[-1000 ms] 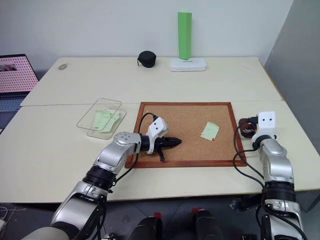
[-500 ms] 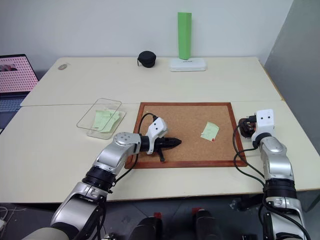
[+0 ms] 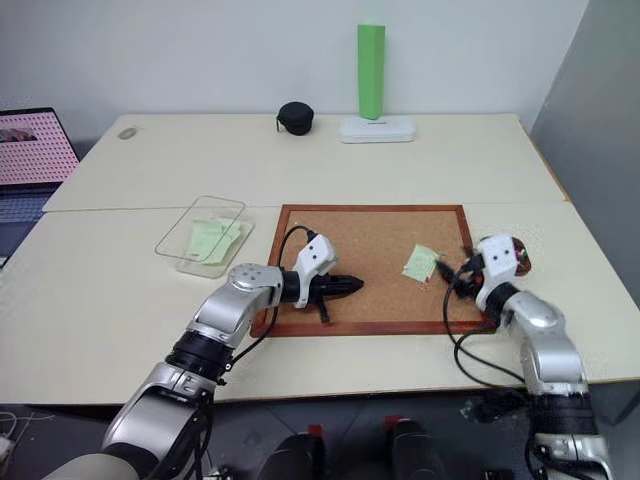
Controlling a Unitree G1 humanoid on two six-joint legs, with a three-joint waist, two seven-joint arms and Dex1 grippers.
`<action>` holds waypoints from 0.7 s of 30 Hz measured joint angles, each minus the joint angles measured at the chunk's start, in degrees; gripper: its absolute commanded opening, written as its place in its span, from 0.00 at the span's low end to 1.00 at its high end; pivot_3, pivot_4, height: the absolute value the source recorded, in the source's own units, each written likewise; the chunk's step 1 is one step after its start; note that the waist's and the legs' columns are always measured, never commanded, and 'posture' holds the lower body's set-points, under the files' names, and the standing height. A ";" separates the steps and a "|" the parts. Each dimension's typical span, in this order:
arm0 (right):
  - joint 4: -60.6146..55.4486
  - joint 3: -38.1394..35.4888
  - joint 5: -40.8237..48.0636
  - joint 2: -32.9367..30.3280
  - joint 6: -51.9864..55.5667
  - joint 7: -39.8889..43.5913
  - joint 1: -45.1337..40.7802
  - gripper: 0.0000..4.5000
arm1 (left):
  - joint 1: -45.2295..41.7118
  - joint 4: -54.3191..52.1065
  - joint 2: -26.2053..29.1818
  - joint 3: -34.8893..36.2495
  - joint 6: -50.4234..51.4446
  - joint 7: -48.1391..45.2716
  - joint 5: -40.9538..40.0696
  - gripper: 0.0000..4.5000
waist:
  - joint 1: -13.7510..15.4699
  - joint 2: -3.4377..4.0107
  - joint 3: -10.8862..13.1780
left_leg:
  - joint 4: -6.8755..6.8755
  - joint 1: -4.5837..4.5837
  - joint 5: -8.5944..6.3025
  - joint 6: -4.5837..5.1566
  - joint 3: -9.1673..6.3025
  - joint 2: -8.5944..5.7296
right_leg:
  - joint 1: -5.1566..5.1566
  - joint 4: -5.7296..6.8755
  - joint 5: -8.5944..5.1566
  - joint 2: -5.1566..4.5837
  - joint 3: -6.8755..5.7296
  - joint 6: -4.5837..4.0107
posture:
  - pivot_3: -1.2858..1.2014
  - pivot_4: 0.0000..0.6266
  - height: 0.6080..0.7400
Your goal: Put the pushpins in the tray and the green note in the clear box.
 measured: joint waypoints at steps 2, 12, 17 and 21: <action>-2.41 0.23 1.07 0.12 1.60 0.77 0.33 0.76 | -0.01 -0.03 0.00 0.00 0.02 -0.01 0.21 0.00 | -0.03 0.00 0.00 | 0.00 0.01 0.00 0.00 -0.01 0.01 | 0.00 0.00 0.00 0.01 -0.02 0.00 | 0.52 0.24 1.00; 1.03 4.02 -1.47 1.38 1.13 0.56 -0.88 0.76 | -0.01 -0.17 0.00 0.00 0.08 -0.15 0.46 0.00 | -0.01 -0.01 -0.01 | 0.00 0.01 0.00 0.00 -0.02 0.02 | 0.00 -0.03 -0.01 0.02 -0.04 0.00 | 0.52 0.24 1.00; 4.65 4.70 -2.94 1.66 -0.23 0.65 -1.90 0.66 | -0.02 -0.19 0.01 0.00 0.09 -0.19 0.56 0.00 | -0.01 -0.01 -0.01 | 0.00 0.01 0.00 0.00 -0.02 0.02 | 0.00 -0.02 -0.01 0.02 -0.03 0.00 | 0.52 0.24 1.00; 5.31 4.71 -3.00 1.87 -0.89 0.69 -2.24 0.50 | -0.01 -0.32 0.03 0.00 0.13 -0.19 0.58 0.00 | -0.01 -0.01 -0.01 | 0.00 0.01 0.00 0.00 -0.02 0.02 | 0.00 -0.02 -0.01 0.02 -0.03 0.00 | 0.52 0.24 1.00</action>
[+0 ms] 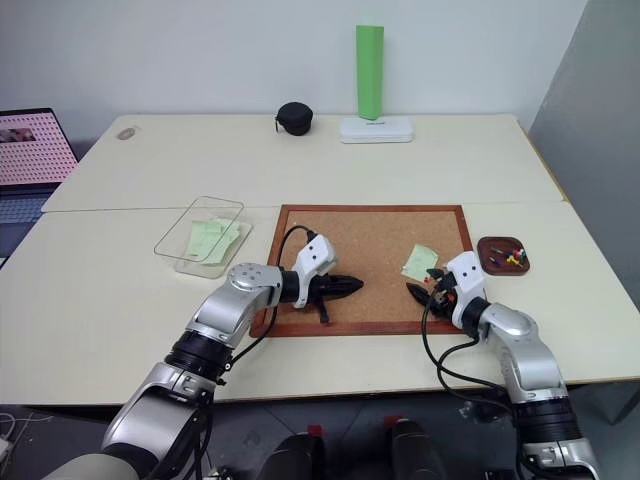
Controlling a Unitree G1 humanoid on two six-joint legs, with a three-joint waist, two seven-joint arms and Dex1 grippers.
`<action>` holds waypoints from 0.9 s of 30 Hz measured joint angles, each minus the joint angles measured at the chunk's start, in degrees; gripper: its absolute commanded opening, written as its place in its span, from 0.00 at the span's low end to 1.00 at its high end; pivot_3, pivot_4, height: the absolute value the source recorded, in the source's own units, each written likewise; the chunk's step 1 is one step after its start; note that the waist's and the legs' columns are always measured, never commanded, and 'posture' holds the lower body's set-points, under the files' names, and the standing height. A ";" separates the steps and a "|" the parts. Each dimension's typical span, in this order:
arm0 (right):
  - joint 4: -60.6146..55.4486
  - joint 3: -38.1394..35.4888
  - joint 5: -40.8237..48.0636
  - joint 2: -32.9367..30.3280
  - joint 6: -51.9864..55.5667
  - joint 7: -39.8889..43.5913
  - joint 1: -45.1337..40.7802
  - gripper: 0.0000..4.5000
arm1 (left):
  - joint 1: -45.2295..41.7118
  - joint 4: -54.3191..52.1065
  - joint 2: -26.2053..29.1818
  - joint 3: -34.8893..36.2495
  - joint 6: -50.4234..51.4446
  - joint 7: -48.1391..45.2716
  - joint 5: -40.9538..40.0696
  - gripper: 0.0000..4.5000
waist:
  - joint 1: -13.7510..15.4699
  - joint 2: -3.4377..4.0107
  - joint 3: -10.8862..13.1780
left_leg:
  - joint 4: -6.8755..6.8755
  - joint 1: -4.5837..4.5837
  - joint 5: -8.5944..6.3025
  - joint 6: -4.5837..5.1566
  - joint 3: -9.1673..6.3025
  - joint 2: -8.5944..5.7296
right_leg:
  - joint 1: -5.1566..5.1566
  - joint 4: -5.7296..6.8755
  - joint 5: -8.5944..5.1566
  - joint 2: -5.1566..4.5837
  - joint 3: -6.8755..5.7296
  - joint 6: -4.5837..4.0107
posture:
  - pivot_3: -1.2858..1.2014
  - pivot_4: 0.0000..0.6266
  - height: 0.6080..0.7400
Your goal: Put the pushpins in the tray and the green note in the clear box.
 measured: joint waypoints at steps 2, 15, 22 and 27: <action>0.31 0.00 -0.19 0.03 -0.33 0.01 0.00 0.39 | 0.02 -0.16 0.04 0.00 0.16 0.00 0.06 0.00 | 0.00 0.00 0.00 | 0.00 0.00 0.00 0.00 0.00 0.00 | 0.00 0.00 0.00 0.00 0.00 0.00 | 0.52 0.24 1.00; 1.23 -0.43 -1.36 0.19 -1.70 -0.85 -0.21 0.01 | 0.03 -0.50 0.06 0.00 0.81 0.00 0.17 0.00 | -0.02 0.00 0.00 | 0.00 0.01 0.00 0.00 0.00 0.00 | 0.00 0.00 0.00 0.00 0.00 0.00 | 0.52 0.24 1.00; 1.34 -0.51 -1.24 0.57 -2.35 -1.22 -0.14 0.01 | 0.05 -0.56 0.06 0.00 0.84 0.02 0.18 0.00 | -0.03 0.00 0.00 | 0.00 0.01 0.00 0.00 0.01 0.00 | 0.00 0.01 0.00 0.00 0.01 0.00 | 0.52 0.24 1.00; -1.89 -2.29 1.48 1.37 -0.14 -1.40 0.57 0.01 | 0.06 -0.67 0.23 0.00 0.84 -0.29 0.18 0.00 | -0.04 0.01 0.01 | 0.00 -0.01 0.00 0.00 0.01 0.00 | -0.02 0.02 0.00 0.00 0.01 0.00 | 0.52 0.24 1.00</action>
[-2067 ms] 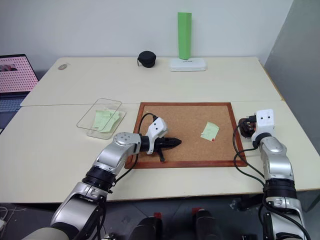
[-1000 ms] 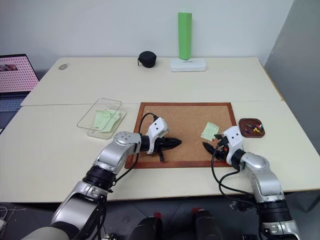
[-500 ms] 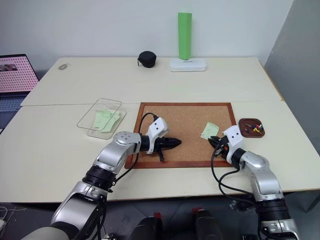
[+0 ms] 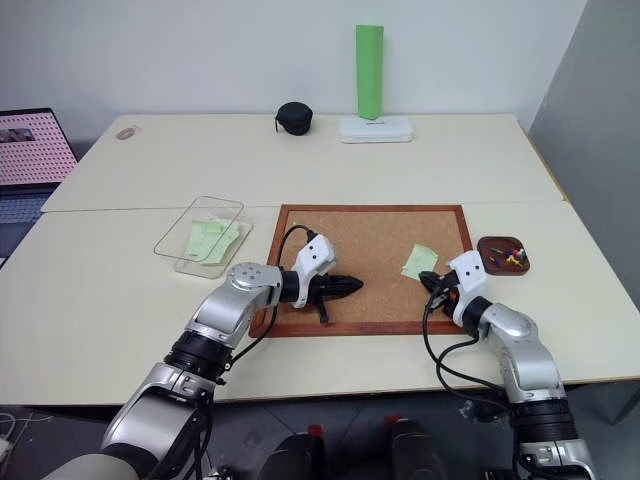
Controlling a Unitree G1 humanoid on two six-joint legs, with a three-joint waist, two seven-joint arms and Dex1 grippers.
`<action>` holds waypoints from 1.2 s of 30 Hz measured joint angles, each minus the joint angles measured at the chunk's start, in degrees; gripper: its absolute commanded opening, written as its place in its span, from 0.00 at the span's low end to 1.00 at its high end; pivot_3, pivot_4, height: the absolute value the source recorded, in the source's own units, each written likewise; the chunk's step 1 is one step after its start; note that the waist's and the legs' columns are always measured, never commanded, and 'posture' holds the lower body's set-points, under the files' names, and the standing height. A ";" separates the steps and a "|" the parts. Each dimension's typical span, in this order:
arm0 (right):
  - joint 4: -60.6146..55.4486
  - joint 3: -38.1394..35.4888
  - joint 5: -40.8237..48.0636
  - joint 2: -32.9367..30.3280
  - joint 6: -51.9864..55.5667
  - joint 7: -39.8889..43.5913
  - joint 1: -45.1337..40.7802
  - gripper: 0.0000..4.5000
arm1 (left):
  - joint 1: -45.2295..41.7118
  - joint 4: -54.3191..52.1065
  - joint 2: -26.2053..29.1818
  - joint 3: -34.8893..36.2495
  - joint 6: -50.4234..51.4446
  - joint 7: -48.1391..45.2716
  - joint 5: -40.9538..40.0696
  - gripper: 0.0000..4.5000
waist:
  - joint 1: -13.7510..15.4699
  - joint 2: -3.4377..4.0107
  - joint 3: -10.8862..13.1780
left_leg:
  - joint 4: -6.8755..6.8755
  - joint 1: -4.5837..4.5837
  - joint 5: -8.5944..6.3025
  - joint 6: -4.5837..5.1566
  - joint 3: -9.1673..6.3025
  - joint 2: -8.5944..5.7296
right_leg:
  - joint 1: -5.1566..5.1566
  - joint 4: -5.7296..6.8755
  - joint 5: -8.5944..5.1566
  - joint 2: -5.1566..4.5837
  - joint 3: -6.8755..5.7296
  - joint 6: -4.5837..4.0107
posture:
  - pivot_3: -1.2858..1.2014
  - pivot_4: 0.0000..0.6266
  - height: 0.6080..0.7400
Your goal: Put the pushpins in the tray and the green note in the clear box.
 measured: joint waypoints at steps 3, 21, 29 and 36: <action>-4.75 -0.88 1.55 -0.02 0.06 0.06 -0.45 0.01 | 0.00 0.02 0.00 -0.05 0.00 -0.03 0.02 0.00 | 0.01 -0.01 -0.01 | 0.00 0.00 0.00 0.00 -0.02 0.00 | 0.01 0.00 0.00 0.00 -0.02 0.00 | 0.52 0.24 1.00; 10.57 -2.19 -18.76 -11.16 -8.55 -16.09 -5.82 0.01 | -0.07 0.35 -0.01 -0.08 -0.67 -0.82 0.21 0.00 | 0.15 0.00 0.00 | -0.02 0.01 0.00 0.00 0.07 -0.03 | 0.00 -0.02 0.00 -0.02 0.05 0.00 | 0.52 0.24 1.00; 18.94 -1.15 -21.55 -11.62 -13.21 -16.81 -10.06 0.11 | -0.04 0.48 -0.12 -0.09 -0.97 -0.82 0.25 0.00 | 0.16 0.00 0.00 | -0.01 0.00 0.00 0.00 0.06 -0.03 | 0.01 -0.01 0.00 -0.02 0.05 -0.01 | 0.52 0.24 1.00; 23.52 -1.16 -22.64 -11.62 -14.85 -16.89 -10.95 0.40 | 0.00 0.40 -0.09 -0.10 -0.96 -0.80 0.27 0.00 | 0.15 0.00 -0.01 | -0.01 0.01 0.00 0.00 0.06 -0.03 | 0.01 -0.01 0.01 -0.02 0.05 -0.01 | 0.52 0.24 1.00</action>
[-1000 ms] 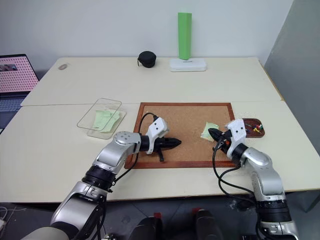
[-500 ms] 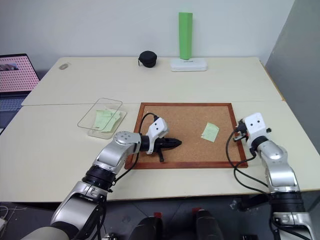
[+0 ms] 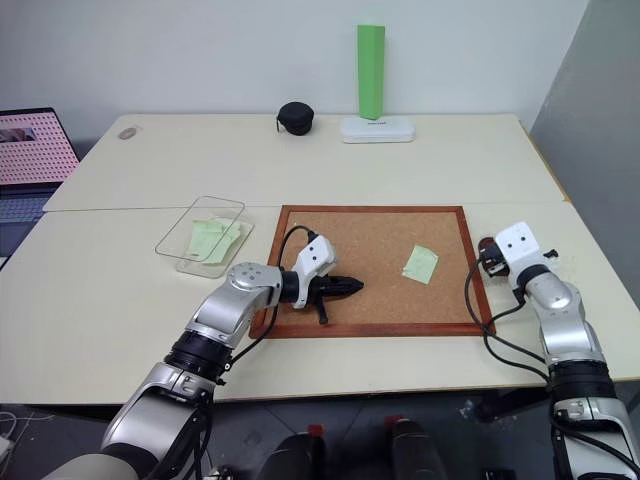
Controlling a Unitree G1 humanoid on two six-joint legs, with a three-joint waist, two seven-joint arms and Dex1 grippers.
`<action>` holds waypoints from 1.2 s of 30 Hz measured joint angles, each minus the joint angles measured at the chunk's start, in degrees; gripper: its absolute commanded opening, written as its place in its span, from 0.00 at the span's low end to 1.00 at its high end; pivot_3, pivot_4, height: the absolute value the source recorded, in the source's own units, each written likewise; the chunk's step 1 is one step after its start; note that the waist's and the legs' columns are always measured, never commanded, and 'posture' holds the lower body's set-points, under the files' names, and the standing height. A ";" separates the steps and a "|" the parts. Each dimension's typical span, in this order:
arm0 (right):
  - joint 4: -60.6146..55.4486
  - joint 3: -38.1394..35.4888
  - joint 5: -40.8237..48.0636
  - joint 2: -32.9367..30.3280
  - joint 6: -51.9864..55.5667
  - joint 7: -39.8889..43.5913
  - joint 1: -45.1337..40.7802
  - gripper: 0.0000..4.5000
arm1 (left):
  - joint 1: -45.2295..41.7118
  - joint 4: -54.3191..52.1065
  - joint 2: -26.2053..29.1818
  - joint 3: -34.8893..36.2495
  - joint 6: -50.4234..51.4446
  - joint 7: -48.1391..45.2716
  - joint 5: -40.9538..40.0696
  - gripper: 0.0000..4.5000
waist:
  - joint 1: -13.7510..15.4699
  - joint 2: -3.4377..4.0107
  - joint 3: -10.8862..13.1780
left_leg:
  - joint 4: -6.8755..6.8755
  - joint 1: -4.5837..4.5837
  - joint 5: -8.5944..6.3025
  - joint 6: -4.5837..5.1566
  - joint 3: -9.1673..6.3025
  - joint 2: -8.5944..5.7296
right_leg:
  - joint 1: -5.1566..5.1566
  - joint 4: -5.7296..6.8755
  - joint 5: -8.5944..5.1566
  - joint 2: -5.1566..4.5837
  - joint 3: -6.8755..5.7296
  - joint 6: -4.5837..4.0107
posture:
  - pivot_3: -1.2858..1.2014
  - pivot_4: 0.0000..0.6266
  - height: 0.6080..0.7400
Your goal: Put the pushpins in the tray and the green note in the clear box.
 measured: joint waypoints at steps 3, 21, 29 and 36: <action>0.64 0.00 -0.05 0.00 -0.40 -0.04 -0.26 0.54 | 0.02 -0.03 0.03 0.00 0.02 0.00 0.00 0.00 | -0.01 0.00 0.00 | 0.00 0.00 0.00 0.00 0.00 0.00 | 0.00 0.00 0.00 0.00 0.00 0.00 | 0.52 0.24 1.00; -13.88 -3.57 18.66 8.57 8.14 10.71 2.99 0.85 | 0.26 -0.46 -0.02 -0.03 0.20 0.04 0.03 0.00 | 0.04 0.00 0.00 | 0.01 -0.02 0.00 0.00 -0.09 0.01 | 0.02 0.03 0.02 -0.01 -0.06 -0.02 | 0.52 0.24 1.00; -24.14 3.64 22.00 11.34 15.29 14.67 6.81 0.85 | 0.30 -0.52 0.05 -0.02 0.30 0.19 0.04 0.00 | 0.02 0.01 -0.01 | 0.01 0.00 0.00 0.00 -0.09 0.01 | 0.02 0.03 0.00 0.00 -0.07 0.00 | 0.52 0.24 1.00; -22.48 7.81 17.69 12.64 14.73 14.20 6.47 0.85 | 0.52 -0.86 0.10 0.00 0.34 0.26 0.03 0.00 | 0.01 0.01 -0.01 | 0.01 0.01 0.00 0.00 -0.08 0.01 | 0.02 0.02 0.00 0.01 -0.08 0.01 | 0.52 0.24 1.00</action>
